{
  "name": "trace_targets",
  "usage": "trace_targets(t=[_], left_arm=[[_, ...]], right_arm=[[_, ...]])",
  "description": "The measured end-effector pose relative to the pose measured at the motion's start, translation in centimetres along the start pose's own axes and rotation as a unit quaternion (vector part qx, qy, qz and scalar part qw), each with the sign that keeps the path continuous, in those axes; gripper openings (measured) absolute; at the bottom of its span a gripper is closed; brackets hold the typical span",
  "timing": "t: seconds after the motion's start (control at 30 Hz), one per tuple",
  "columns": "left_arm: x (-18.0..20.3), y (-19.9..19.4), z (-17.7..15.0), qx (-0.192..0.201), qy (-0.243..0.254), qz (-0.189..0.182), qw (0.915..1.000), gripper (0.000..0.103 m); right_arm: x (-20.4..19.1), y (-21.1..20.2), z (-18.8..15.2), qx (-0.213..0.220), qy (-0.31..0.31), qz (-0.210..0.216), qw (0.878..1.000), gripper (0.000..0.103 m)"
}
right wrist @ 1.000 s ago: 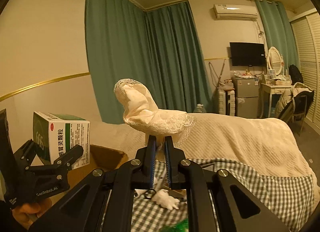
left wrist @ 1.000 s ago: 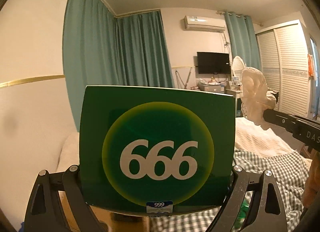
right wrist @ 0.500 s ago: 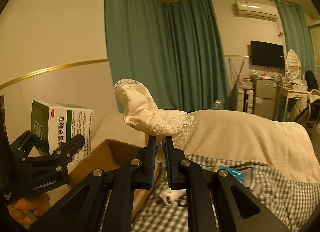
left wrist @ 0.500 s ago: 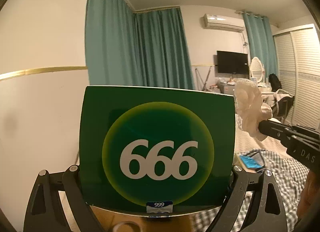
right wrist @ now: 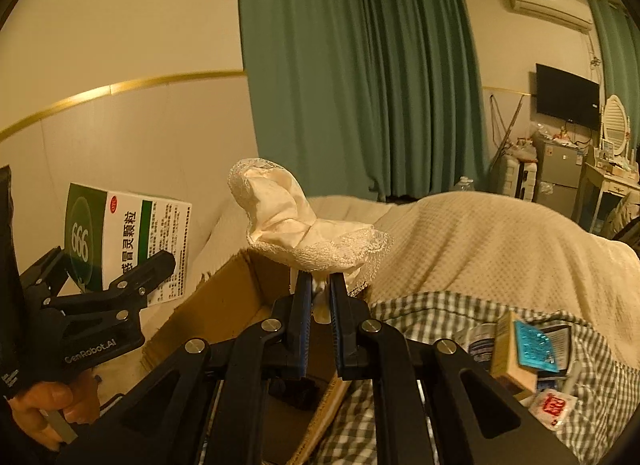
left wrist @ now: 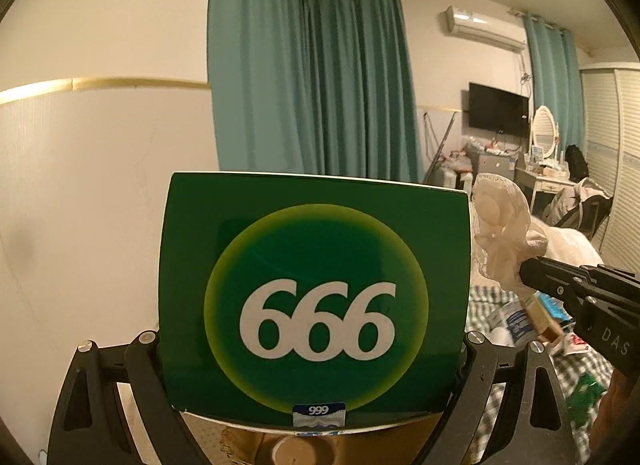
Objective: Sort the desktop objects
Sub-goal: 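Carry the green box into the cardboard box with the left tool while the right tool drops the cloth in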
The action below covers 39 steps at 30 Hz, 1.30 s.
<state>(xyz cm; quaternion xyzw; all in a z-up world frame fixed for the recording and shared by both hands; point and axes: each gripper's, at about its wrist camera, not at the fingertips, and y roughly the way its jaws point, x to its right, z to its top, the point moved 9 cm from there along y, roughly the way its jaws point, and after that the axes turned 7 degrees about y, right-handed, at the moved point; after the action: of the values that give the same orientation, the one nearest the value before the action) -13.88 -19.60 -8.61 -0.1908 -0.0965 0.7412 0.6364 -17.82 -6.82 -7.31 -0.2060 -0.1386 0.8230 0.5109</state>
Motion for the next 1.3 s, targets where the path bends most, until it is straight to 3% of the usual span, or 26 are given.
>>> trace_targets(t=[0.43, 0.77, 0.8, 0.87, 0.9, 0.93, 1.3], left_arm=[[-1.4, 4.6, -6.2, -0.072, -0.007, 0.006, 0.9974, 0.094], [-0.2, 6.0, -9.0, -0.107, 0.017, -0.005, 0.9941, 0.094], [0.0, 6.3, -8.8, -0.109, 0.018, -0.008, 0.9938, 0.095], [0.0, 6.5, -8.6, -0.113, 0.021, -0.010, 0.9933, 0.096], [0.2, 6.4, -8.5, -0.115, 0.023, -0.009, 0.9931, 0.096], [0.0, 6.2, -8.6, -0.116, 0.025, -0.009, 0.9929, 0.096], [1.0, 4.3, -5.3, -0.097, 0.044, 0.003, 0.9943, 0.103]], right_arm=[[-1.4, 7.3, -5.7, -0.092, -0.017, -0.003, 0.996, 0.009], [-1.1, 9.2, -8.6, -0.120, -0.017, -0.012, 0.993, 0.010], [-1.1, 9.3, -8.6, -0.122, -0.015, -0.011, 0.992, 0.014], [-1.0, 9.3, -8.6, -0.127, -0.012, -0.008, 0.992, 0.037], [-1.1, 9.2, -8.5, -0.129, -0.012, -0.005, 0.992, 0.059], [-1.3, 9.1, -8.4, -0.128, -0.014, -0.005, 0.992, 0.074], [-0.6, 4.8, -4.9, -0.077, 0.010, 0.007, 0.997, 0.076]])
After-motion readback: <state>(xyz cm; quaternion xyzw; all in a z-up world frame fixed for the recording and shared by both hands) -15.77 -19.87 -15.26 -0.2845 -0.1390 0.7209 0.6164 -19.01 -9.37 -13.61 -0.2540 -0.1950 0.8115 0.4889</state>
